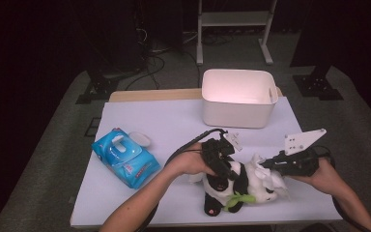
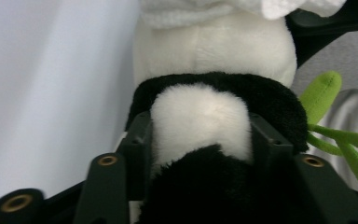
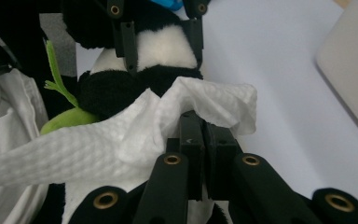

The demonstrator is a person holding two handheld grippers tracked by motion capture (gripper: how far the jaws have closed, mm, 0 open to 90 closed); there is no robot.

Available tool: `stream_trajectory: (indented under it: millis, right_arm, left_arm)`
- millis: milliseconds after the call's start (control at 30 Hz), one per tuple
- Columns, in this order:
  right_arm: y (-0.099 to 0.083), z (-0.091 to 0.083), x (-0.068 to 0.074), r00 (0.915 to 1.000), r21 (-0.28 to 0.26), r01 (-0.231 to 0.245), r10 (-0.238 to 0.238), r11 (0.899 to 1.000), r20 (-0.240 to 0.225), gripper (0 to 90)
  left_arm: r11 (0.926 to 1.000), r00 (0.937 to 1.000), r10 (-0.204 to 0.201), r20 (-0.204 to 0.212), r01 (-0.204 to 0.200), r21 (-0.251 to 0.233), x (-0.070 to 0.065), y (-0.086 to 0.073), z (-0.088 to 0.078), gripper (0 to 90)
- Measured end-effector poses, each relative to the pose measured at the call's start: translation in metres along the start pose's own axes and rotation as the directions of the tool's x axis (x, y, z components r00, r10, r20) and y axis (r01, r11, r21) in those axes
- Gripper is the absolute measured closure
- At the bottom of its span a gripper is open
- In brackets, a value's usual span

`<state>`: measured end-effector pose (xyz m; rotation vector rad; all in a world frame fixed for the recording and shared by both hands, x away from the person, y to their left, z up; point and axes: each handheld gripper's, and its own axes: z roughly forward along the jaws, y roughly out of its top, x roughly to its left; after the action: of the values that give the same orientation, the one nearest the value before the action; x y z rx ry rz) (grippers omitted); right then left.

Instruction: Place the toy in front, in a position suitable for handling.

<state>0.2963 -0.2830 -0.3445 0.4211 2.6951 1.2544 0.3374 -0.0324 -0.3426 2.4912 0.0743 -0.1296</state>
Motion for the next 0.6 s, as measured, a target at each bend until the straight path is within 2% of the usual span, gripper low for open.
stream_trajectory:
  millis: [67,133,167,233,300,333,400,433,467,500,600]
  right_arm:
    - [0.002,-0.003,-0.003,1.0,-0.01,0.002,-0.002,1.0,0.008,86.6]
    - [0.004,-0.006,-0.006,1.0,-0.018,-0.001,0.001,1.0,0.009,86.5]
    - [0.005,-0.007,-0.008,0.9999,-0.02,-0.001,0.002,1.0,0.013,86.5]
    - [0.008,-0.008,-0.011,0.9998,-0.024,-0.002,0.002,1.0,0.018,86.6]
    - [0.013,-0.008,-0.015,0.9994,-0.025,0.0,0.001,1.0,0.034,86.6]
    - [0.015,-0.008,-0.018,0.9993,-0.028,0.004,-0.003,1.0,0.037,86.5]
    - [0.017,-0.004,-0.021,0.9991,-0.024,0.003,-0.002,1.0,0.042,86.5]
    - [0.017,-0.001,-0.022,0.9993,-0.019,0.002,-0.002,1.0,0.037,86.6]
    - [0.017,-0.001,-0.022,0.9993,-0.019,0.002,-0.002,1.0,0.037,86.6]
    - [0.017,0.007,-0.022,0.9996,-0.002,0.011,-0.011,1.0,0.027,86.6]
    - [0.022,0.014,-0.018,0.9992,0.01,0.031,-0.031,0.999,0.023,86.6]
  left_arm:
    - [0.9995,0.9993,0.032,-0.018,-0.032,-0.001,0.0,0.003,-0.005,54.8]
    - [0.997,0.9946,0.077,-0.069,-0.077,0.004,-0.001,0.007,-0.01,55.6]
    - [0.9945,0.9895,0.105,-0.099,-0.104,0.01,-0.001,0.009,-0.013,55.9]
    - [0.9914,0.9811,0.131,-0.143,-0.13,0.018,0.001,0.015,-0.02,56.0]
    - [0.983,0.9651,0.183,-0.187,-0.177,0.05,0.001,0.02,-0.024,55.9]
    - [0.981,0.9606,0.193,-0.2,-0.186,0.057,0.002,0.021,-0.026,55.7]
    - [0.9809,0.9604,0.193,-0.201,-0.182,0.068,0.004,0.017,-0.023,54.8]
    - [0.9846,0.9672,0.172,-0.187,-0.164,0.061,0.006,0.009,-0.018,54.0]
    - [0.9846,0.9672,0.172,-0.187,-0.164,0.061,0.006,0.009,-0.018,52.6]
    - [0.9854,0.969,0.168,-0.181,-0.161,0.055,0.007,0.006,-0.017,52.6]
    - [0.9903,0.9746,0.137,-0.177,-0.139,0.003,0.005,-0.005,-0.018,51.5]
